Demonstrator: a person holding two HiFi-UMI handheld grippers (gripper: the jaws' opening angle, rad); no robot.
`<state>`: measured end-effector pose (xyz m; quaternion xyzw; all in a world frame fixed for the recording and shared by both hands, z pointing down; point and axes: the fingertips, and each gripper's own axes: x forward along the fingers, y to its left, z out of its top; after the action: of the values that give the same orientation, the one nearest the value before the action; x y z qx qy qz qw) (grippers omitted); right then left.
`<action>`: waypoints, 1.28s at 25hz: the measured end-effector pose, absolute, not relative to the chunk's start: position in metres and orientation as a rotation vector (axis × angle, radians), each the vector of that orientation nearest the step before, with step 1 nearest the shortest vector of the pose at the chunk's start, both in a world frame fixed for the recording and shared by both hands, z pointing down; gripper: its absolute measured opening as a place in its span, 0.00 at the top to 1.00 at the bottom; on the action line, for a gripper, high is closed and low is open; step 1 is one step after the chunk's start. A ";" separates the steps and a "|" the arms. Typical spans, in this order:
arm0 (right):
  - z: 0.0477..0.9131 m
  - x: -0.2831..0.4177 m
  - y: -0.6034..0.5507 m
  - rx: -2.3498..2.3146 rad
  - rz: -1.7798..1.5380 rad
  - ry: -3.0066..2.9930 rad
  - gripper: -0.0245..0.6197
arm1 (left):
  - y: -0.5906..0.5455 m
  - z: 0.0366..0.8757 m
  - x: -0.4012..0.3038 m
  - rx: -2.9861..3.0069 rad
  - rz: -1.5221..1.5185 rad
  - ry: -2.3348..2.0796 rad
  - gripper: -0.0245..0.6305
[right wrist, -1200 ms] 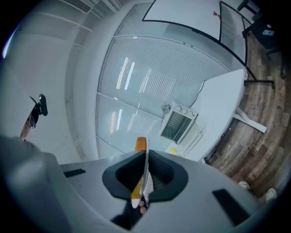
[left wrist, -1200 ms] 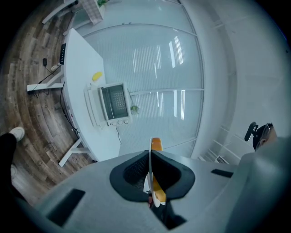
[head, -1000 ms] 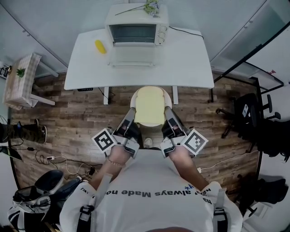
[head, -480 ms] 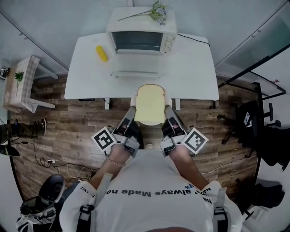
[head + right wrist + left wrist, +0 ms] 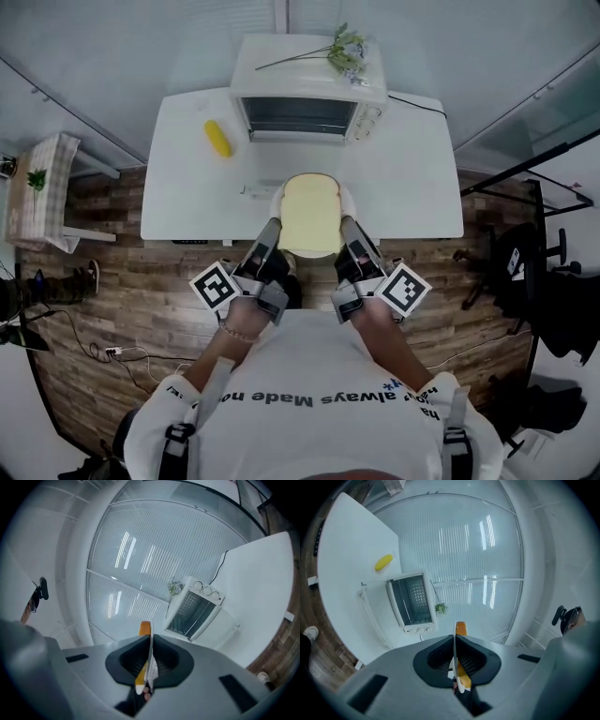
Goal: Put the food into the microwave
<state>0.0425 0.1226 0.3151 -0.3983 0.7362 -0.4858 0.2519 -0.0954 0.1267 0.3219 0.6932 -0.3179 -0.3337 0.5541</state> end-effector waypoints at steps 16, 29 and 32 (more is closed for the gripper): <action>0.324 -0.012 0.001 -1.095 -1.357 1.992 0.92 | 0.005 0.330 -0.149 1.621 -0.775 -0.750 0.93; 0.324 0.017 -0.041 -1.083 -1.381 1.991 0.92 | -0.033 0.331 -0.120 1.610 -0.783 -0.761 0.93; 0.323 0.034 -0.054 -1.075 -1.378 1.995 0.92 | -0.045 0.330 -0.103 1.608 -0.791 -0.766 0.93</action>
<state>0.0338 -0.0538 0.3228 -0.3933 0.7299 -0.5040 0.2420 -0.1030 -0.0450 0.3298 0.6826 -0.3254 -0.3358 0.5617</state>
